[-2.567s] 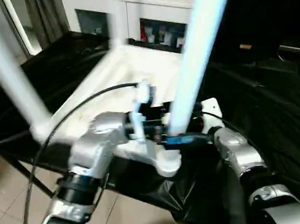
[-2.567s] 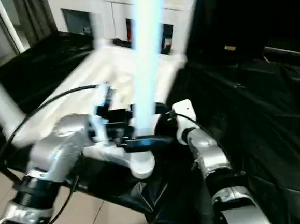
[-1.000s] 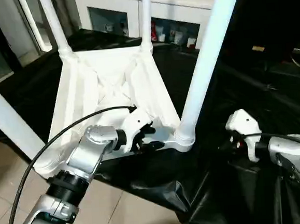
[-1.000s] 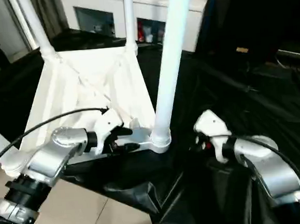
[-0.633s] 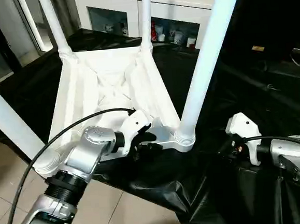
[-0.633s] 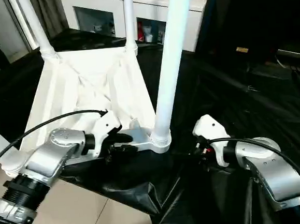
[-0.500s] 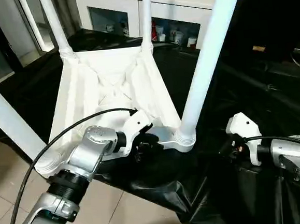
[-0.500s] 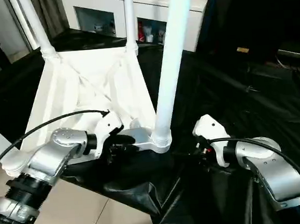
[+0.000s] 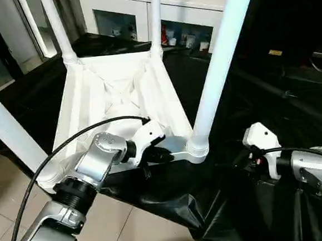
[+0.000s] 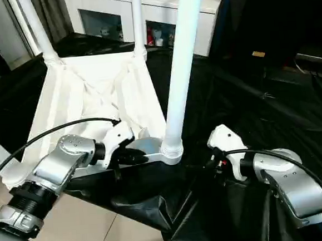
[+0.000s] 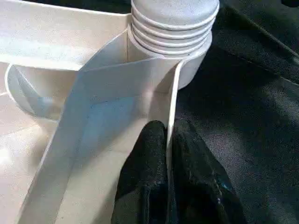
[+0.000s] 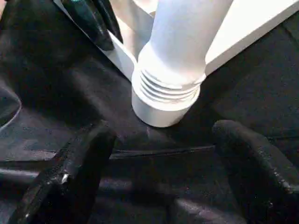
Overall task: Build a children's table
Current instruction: Rotate table base
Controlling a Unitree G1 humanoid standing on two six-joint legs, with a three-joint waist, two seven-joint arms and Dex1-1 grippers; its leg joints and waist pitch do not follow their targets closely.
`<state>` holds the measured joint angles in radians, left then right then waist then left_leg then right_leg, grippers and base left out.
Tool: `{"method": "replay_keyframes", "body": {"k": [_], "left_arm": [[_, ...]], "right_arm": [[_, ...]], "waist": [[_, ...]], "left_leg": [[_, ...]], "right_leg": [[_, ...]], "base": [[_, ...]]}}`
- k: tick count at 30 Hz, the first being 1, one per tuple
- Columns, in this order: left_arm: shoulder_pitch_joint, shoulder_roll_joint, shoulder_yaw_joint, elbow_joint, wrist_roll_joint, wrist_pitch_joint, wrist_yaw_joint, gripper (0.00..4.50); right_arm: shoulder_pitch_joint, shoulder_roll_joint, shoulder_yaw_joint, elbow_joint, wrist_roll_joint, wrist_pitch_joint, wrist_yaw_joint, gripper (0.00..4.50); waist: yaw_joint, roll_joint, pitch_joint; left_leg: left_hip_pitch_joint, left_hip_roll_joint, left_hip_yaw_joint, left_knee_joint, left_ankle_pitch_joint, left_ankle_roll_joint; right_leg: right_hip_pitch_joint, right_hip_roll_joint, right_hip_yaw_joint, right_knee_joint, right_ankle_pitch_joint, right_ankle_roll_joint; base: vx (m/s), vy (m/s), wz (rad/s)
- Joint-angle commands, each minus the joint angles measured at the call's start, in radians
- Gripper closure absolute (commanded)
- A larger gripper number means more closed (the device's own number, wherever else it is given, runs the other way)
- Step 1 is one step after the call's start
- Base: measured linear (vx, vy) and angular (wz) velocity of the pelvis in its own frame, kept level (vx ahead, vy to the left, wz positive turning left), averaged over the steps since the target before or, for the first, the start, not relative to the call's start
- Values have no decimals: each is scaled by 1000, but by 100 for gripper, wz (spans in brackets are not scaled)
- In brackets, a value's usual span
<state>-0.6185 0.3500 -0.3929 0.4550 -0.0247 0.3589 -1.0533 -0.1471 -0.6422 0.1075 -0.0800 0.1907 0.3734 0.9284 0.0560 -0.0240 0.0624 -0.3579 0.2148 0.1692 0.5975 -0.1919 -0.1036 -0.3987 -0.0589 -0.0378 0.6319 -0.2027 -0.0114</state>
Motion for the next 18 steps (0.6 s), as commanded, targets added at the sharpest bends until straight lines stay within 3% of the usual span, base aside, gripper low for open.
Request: {"method": "replay_keyframes", "body": {"k": [1, 5, 12, 14, 18], "left_arm": [[10, 17, -11, 12, 18, 13, -2, 449], [14, 19, -10, 13, 17, 11, -10, 449], [48, 36, -5, -15, -11, -34, -75, 449], [54, 43, -7, -25, -14, -41, -92, 449], [54, 47, -3, -32, -20, -43, -99, 450]], "right_arm": [[0, -15, 6, -20, 0, 12, 6, 70], [-4, -11, 11, -18, 0, 11, 7, 70], [-35, 33, 18, 1, 28, 2, 16, 70], [-44, 50, 22, 8, 32, 4, 9, 53], [-66, 95, 41, 37, 15, -5, -31, 24]], "waist": [[7, -4, -71], [3, -7, -72], [1, -7, -70], [-2, -10, -72], [0, -6, -71]], "left_leg": [[-3, 7, 2, -59, -124, 59], [-5, 6, 3, -57, -103, 71], [-3, 8, 3, -59, -126, 67], [-3, 8, 4, -59, -114, 67], [1, 9, 6, -59, -111, 62]], "right_leg": [[61, -58, 38, -81, -129, -202], [62, -57, 37, -76, -79, -217], [59, -59, 38, -81, -137, -208], [59, -58, 38, -78, -116, -211], [55, -58, 37, -75, -107, -220]], "base": [[0, 0, 0], [0, 0, 0], [0, 0, 0], [0, 0, 0], [0, 0, 0]]}}
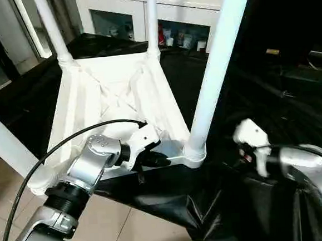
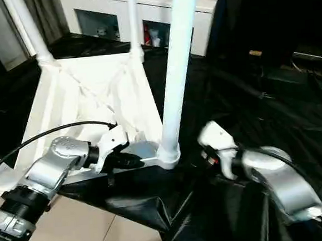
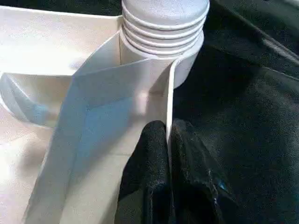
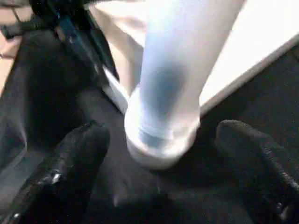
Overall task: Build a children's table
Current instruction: Rotate leg to tighten
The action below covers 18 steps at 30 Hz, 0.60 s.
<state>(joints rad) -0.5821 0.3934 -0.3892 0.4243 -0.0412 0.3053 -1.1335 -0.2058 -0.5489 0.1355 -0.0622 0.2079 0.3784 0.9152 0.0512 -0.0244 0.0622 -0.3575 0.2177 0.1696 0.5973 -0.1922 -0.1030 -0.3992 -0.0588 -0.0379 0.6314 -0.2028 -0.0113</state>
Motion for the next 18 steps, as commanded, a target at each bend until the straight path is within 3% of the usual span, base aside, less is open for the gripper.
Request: {"method": "replay_keyframes", "body": {"k": [1, 11, 18], "left_arm": [[16, 4, -7, 0, -2, 10, -19, 450], [17, 5, 4, 6, 5, -5, -8, 450], [14, 5, 7, 14, 7, -10, -5, 450]], "right_arm": [[-11, 8, 17, 25, -10, -16, -27, 12], [-39, 94, 44, 76, -14, -23, -56, 4], [-49, 116, 40, 106, -13, -35, -70, 51]], "waist": [[6, -6, -70], [9, -4, -71], [9, -2, -72]], "left_leg": [[0, 6, 6, -60, -107, 56], [1, 6, 6, -61, -111, 40], [1, 4, 6, -61, -111, 36]], "right_leg": [[56, -58, 38, -74, -104, -219], [57, -59, 39, -72, -92, -214], [59, -58, 39, -71, -81, -216]], "base": [[0, 0, 0], [0, 0, 0], [0, 0, 0]]}}
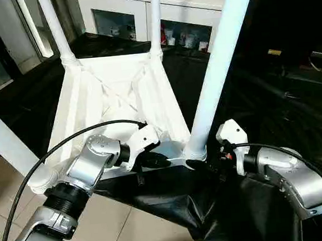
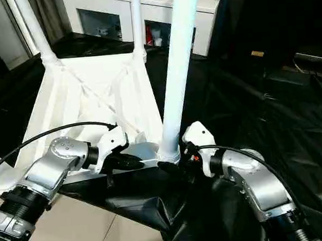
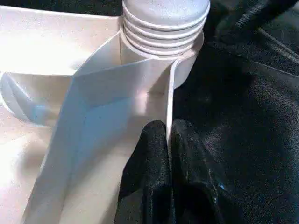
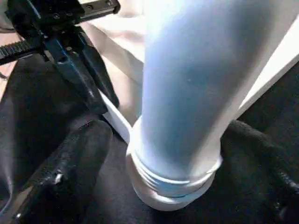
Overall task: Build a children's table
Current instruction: Rotate leg to tighten
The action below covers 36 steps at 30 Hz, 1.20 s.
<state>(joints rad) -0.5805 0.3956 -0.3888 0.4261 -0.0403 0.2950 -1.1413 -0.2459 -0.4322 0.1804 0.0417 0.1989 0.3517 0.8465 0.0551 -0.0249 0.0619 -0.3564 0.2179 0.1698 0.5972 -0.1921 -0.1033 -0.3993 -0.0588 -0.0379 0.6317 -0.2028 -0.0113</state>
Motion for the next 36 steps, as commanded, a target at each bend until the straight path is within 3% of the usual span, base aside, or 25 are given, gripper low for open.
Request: {"method": "replay_keyframes", "body": {"k": [1, 6, 14, 19, 24, 29, 31, 36], "left_arm": [[12, 3, 6, 13, 6, 0, 3, 450], [10, 2, 6, 21, 9, -5, 5, 450], [12, 4, 13, 32, 10, -5, 14, 450], [13, -16, 37, 52, 7, 8, 62, 450], [-21, -103, 59, 128, 29, 25, 214, 450], [-109, -246, 94, 280, 54, 16, 437, 450], [-144, -279, 84, 329, 77, -6, 484, 450], [-164, -286, 73, 348, 88, -33, 462, 450]], "right_arm": [[-9, 0, -5, 4, -5, -9, 0, 76], [-8, 3, -8, 14, -2, -14, -6, 102], [-6, 10, -9, 28, -4, -23, -14, 180], [-4, 56, -37, 80, -7, -19, -94, 194], [17, 152, -46, 138, -34, -16, -236, 226], [-34, 310, -66, 245, -103, -23, -506, 241], [-51, 353, -45, 252, -112, -31, -527, 245], [-61, 359, -21, 251, -129, -59, -512, 246]], "waist": [[5, -2, -71], [6, -2, -71], [7, -4, -70], [3, -3, -66], [-5, -3, -57], [-9, 0, -63], [-8, -3, -66], [-2, 5, -68]], "left_leg": [[-1, 4, 6, -61, -112, 35], [-1, 4, 6, -61, -107, 37], [-1, 4, 6, -62, -112, 37], [1, 3, 6, -65, -152, 22], [6, 1, 6, -69, -208, 4], [12, -7, 0, -71, -242, -10], [9, -7, -3, -72, -239, -1], [5, -4, -4, -76, -233, 14]], "right_leg": [[59, -58, 39, -72, -82, -215], [60, -58, 39, -72, -76, -214], [58, -58, 39, -72, -87, -211], [54, -61, 38, -83, -179, -195], [45, -59, 38, -102, -332, -154], [38, -59, 36, -114, -418, -111], [43, -60, 36, -114, -411, -104], [45, -62, 37, -110, -339, -116]], "base": [[0, 0, 0], [0, 0, 0], [0, 0, 0], [0, 0, 0], [0, 0, 0], [0, 0, 0], [0, 0, 0], [0, 0, 0]]}}
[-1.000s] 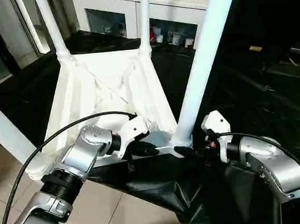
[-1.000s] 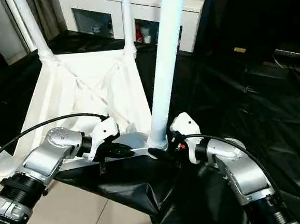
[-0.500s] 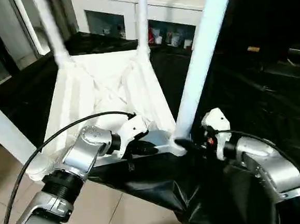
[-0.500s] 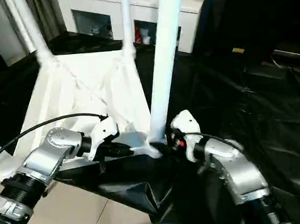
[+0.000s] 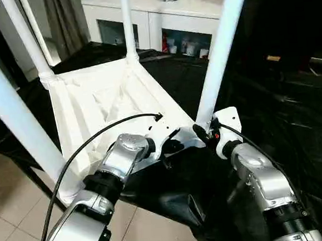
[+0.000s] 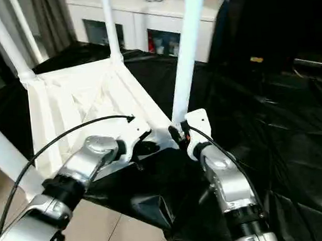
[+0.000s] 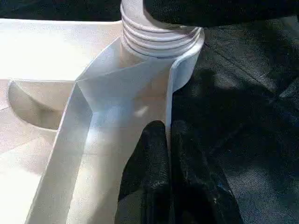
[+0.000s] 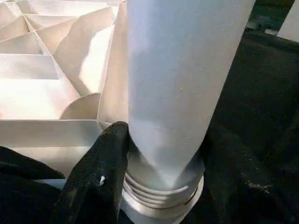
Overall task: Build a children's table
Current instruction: Rotate leg to tighten
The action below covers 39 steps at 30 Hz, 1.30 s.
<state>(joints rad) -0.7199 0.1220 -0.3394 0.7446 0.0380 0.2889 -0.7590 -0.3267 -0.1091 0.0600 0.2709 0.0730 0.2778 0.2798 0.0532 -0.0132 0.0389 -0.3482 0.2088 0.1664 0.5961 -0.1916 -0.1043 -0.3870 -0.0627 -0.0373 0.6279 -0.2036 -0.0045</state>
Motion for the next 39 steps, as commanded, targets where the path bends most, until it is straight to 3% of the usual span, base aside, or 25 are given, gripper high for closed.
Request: {"method": "replay_keyframes", "body": {"k": [1, 4, 6, 8, 13, 17, 18, 20, 23, 32, 39], "left_arm": [[-26, -9, 19, 32, 12, -42, 65, 450], [-19, 8, 8, 43, 22, -81, 18, 450], [-5, 28, -2, 32, 24, -82, -29, 450], [9, 51, -14, 10, 22, -82, -79, 450], [42, 118, -33, -56, 1, -109, -225, 450], [72, 170, -50, -114, -30, -190, -375, 450], [88, 187, -53, -152, -53, -187, -435, 450], [95, 197, -54, -175, -59, -182, -453, 450], [100, 204, -52, -193, -60, -180, -460, 450], [102, 207, -38, -190, -52, -189, -469, 450], [101, 204, -33, -185, -50, -185, -464, 450]], "right_arm": [[17, 34, 98, 21, -4, 5, 60, 246], [18, 16, 87, 6, 14, -12, 108, 246], [23, -16, 81, -21, 37, -8, 167, 177], [26, -57, 78, -46, 50, -1, 225, 172], [47, -213, 107, -140, 96, 36, 445, 123], [61, -294, 125, -171, 114, 40, 563, 123], [64, -315, 134, -173, 108, 40, 597, 123], [62, -323, 139, -169, 101, 38, 610, 123], [55, -324, 146, -156, 92, 33, 607, 123], [44, -309, 159, -135, 86, 32, 613, 123], [42, -294, 159, -120, 91, 32, 602, 175]], "waist": [[2, -7, -45], [3, -6, -44], [4, -8, -44], [7, -8, -43], [5, -8, -48], [4, -7, -52], [2, -4, -52], [2, -3, -52], [8, -1, -55], [9, -2, -53], [8, -1, -52]], "left_leg": [[-3, 3, 0, -75, -239, 17], [-1, 3, 0, -77, -253, 20], [-2, 4, -1, -78, -251, 27], [-4, 7, -1, -79, -245, 33], [-11, 11, -1, -78, -197, 46], [-14, 15, -1, -76, -161, 60], [-11, 15, 1, -75, -154, 61], [-7, 16, 3, -74, -156, 60], [-2, 19, 7, -72, -126, 63], [-4, 17, 7, -74, -150, 46], [-4, 17, 7, -75, -150, 43]], "right_leg": [[34, -58, 35, -108, -341, -125], [32, -59, 35, -112, -380, -116], [33, -60, 36, -114, -394, -107], [35, -60, 36, -114, -383, -108], [44, -59, 37, -101, -265, -146], [49, -60, 37, -88, -160, -183], [44, -59, 37, -86, -131, -199], [42, -58, 36, -85, -117, -212], [43, -56, 37, -76, -27, -245], [46, -60, 37, -81, -75, -226], [46, -60, 37, -80, -74, -226]], "base": [[0, 0, 0], [0, 0, 0], [0, 0, 0], [0, 0, 0], [0, 0, 0], [0, 0, 0], [0, 0, 0], [0, 0, 0], [0, 0, 0], [0, 0, 0], [0, 0, 0]]}}
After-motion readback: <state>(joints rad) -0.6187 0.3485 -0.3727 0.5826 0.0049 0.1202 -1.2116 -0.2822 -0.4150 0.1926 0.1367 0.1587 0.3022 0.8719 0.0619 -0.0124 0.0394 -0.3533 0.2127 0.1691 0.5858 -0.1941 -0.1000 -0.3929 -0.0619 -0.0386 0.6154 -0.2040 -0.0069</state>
